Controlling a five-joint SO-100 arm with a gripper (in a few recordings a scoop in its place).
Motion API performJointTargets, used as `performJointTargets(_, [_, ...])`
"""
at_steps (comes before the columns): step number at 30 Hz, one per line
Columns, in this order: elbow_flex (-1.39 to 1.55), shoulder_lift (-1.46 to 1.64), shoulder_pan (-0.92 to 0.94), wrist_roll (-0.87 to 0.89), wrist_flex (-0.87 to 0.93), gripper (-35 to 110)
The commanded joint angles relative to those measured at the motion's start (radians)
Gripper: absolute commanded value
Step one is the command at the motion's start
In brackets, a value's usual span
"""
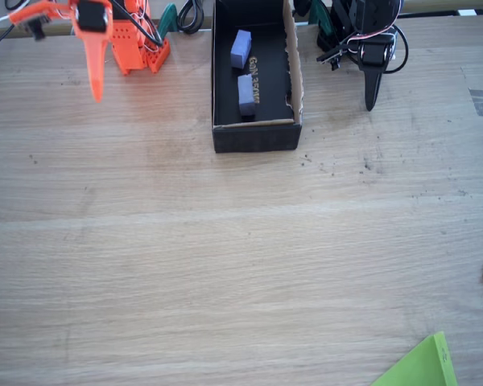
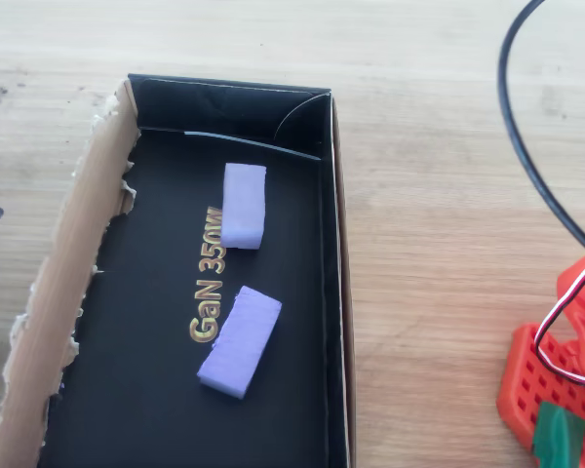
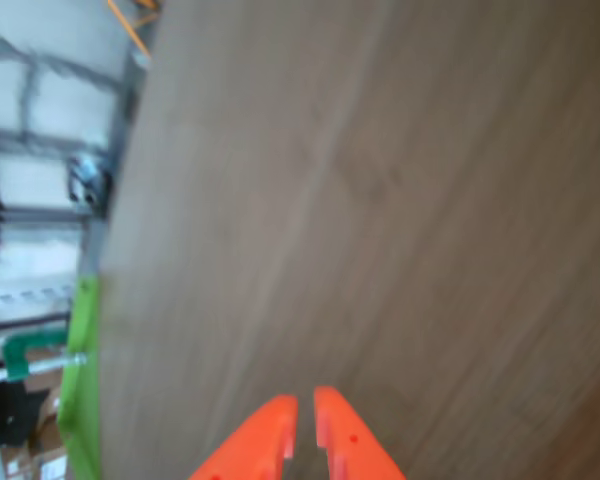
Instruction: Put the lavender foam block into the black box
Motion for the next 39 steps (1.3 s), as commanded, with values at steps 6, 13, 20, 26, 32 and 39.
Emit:
performJointTargets(6, [0.184,0.014,0.023,0.077,-0.115,0])
performJointTargets(13, [0.235,0.014,0.0,0.1,-0.137,0])
performJointTargets(20, [0.238,0.015,0.0,0.071,-0.005,0])
performJointTargets(26, [0.238,0.015,-0.002,-0.066,0.012,0])
performJointTargets(32, [0.238,0.015,-0.021,-0.072,0.095,0])
performJointTargets(39, [0.238,0.015,-0.012,-0.106,0.117,0])
